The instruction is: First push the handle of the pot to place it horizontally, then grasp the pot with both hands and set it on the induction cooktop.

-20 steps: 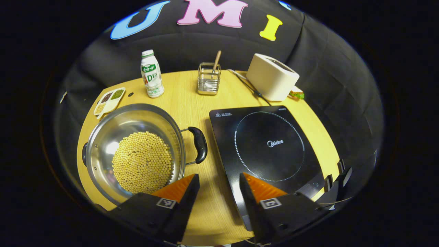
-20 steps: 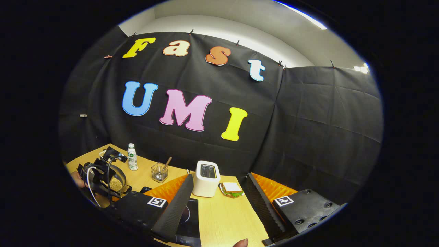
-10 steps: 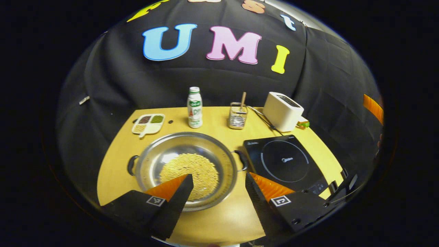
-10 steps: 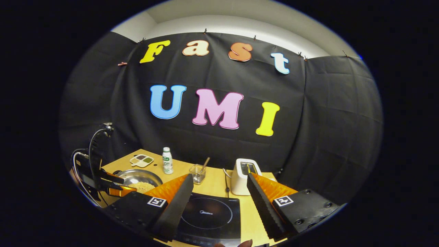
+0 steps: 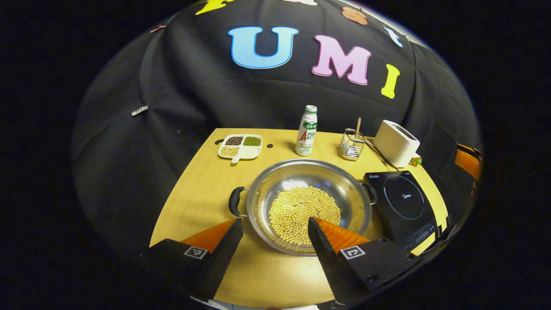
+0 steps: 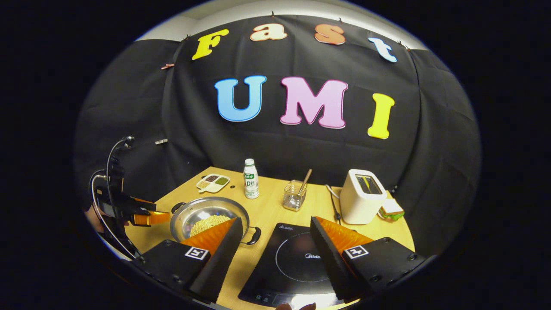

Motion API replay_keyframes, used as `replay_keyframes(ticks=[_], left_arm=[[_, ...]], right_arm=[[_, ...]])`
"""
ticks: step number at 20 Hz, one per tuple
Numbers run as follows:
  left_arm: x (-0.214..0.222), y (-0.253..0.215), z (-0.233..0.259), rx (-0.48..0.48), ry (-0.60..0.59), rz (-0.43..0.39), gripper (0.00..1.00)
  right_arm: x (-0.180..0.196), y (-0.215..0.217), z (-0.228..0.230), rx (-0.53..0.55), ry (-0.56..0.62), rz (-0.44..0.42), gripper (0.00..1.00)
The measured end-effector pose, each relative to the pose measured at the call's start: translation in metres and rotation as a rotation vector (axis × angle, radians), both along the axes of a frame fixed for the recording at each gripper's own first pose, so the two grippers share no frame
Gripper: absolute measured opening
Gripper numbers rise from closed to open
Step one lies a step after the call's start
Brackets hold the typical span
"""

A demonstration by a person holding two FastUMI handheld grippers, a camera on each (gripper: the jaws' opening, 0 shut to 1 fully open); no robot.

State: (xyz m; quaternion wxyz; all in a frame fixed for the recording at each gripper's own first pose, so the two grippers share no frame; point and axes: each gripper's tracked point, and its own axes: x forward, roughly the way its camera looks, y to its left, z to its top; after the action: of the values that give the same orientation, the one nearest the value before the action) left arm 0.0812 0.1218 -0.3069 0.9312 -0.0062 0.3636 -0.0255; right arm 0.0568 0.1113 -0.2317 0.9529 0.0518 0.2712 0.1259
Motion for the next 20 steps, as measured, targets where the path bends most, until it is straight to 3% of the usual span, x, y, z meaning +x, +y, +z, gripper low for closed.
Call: replay_keyframes(ticks=[7,11,18,20], left_arm=[[0.043,0.049,-0.04,0.002,0.045,0.0,0.95],[0.062,0.055,-0.063,-0.014,0.072,-0.001,0.95],[0.091,0.053,-0.097,-0.018,0.118,-0.019,0.95],[0.095,0.052,-0.104,-0.028,0.12,-0.018,0.93]], right_arm=[[0.022,0.061,-0.085,0.018,0.187,0.066,0.98],[0.033,0.081,-0.132,0.043,0.313,0.046,0.98],[0.057,0.117,-0.18,0.068,0.402,0.064,0.98],[0.06,0.118,-0.195,0.045,0.417,0.064,0.92]])
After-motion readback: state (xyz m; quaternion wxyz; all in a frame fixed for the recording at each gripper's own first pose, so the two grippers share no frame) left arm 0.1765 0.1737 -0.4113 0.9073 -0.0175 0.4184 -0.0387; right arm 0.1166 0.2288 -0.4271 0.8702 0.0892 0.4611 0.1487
